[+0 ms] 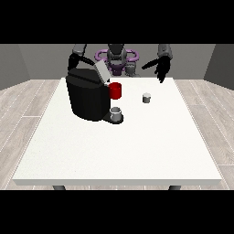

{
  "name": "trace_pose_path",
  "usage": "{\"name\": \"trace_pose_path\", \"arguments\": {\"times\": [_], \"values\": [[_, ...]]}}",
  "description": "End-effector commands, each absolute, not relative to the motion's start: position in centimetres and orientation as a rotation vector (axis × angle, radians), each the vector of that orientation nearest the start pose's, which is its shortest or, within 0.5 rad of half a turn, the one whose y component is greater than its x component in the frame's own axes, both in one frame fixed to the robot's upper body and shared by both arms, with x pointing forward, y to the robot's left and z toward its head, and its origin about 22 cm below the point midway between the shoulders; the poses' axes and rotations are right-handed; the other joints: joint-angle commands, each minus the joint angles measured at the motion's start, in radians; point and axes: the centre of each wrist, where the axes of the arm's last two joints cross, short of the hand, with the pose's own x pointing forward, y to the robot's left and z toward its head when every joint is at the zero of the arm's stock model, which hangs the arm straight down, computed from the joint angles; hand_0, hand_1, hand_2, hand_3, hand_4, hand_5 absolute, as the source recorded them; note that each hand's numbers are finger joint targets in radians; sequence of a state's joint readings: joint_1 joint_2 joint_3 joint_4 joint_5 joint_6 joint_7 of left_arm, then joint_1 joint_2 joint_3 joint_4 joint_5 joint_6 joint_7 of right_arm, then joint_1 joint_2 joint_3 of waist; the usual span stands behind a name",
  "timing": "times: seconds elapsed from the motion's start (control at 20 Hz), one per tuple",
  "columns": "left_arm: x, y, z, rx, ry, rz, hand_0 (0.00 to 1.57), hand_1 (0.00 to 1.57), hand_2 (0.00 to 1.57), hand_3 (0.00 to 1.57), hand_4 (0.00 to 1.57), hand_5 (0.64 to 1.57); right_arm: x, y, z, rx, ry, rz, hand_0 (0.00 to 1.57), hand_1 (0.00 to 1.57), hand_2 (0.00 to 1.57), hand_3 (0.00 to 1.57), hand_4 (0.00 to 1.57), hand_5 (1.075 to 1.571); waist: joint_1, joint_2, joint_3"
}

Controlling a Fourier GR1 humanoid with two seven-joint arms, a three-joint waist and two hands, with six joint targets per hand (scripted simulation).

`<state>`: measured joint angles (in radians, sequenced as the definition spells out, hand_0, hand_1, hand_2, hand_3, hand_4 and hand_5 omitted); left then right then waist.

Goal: Insert the coffee pod into the coffee machine and close the lid

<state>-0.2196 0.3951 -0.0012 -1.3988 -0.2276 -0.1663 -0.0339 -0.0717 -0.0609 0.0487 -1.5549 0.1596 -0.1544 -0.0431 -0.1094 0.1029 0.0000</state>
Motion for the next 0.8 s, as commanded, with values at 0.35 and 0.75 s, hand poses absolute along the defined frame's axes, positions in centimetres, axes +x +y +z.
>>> {"name": "trace_pose_path", "arguments": {"times": [0.35,0.75], "values": [[33.8,32.6,4.2,0.452,-1.389,-0.794,0.00,0.00,0.00,0.00,0.00,1.571,27.4,-18.4,3.2,-0.201,-1.706,0.143,0.00,0.00,0.00,0.00,0.00,1.571,-0.059,0.112,-0.0005],[35.0,32.0,3.2,0.515,-1.306,-0.873,0.00,0.00,0.42,0.00,0.00,1.571,28.7,-20.9,2.1,-0.165,-1.575,0.085,0.00,0.00,0.00,0.00,0.00,1.571,-0.025,0.062,-0.0001]]}}
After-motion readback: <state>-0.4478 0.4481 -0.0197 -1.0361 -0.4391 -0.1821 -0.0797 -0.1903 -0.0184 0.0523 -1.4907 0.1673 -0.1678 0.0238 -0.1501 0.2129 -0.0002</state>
